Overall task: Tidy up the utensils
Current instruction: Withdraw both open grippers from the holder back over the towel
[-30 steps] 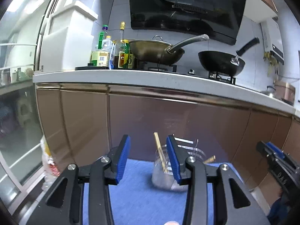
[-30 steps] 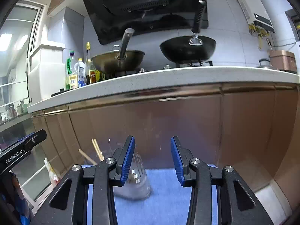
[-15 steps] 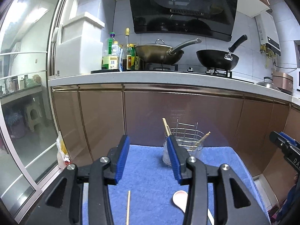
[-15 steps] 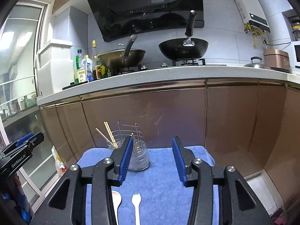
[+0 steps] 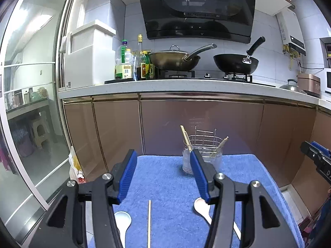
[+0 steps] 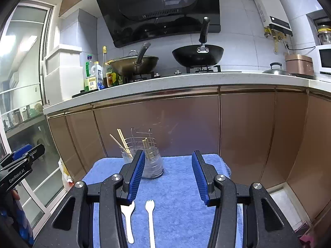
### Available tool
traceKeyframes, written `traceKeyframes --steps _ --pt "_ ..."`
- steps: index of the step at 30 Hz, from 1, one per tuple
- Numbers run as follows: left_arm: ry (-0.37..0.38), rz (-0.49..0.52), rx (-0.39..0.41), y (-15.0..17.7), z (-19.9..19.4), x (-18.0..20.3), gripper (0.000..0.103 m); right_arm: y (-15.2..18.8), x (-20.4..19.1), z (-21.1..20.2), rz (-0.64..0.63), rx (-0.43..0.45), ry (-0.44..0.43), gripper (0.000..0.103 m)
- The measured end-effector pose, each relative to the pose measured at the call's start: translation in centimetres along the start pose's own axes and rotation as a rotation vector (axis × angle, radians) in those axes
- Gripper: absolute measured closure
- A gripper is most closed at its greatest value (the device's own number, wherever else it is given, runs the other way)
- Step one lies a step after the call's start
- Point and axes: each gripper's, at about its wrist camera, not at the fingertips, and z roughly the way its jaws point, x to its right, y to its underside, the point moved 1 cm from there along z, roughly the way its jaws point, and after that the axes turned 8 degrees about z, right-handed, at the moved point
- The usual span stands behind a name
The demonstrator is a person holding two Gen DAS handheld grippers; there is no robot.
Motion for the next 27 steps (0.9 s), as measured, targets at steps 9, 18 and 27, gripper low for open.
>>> traceKeyframes --steps 9,18,27 --pt "0.009 0.018 -0.009 0.0 -0.4 0.7 0.052 0.0 0.5 -0.7 -0.002 0.008 0.008 0.056" --pt "0.011 -0.017 -0.034 0.3 1.0 0.2 0.052 0.8 1.4 1.1 0.000 -0.023 0.026 0.056" --pt "0.003 0.000 -0.077 0.8 3.4 0.7 0.052 1.8 2.5 3.2 0.012 -0.063 0.039 0.056"
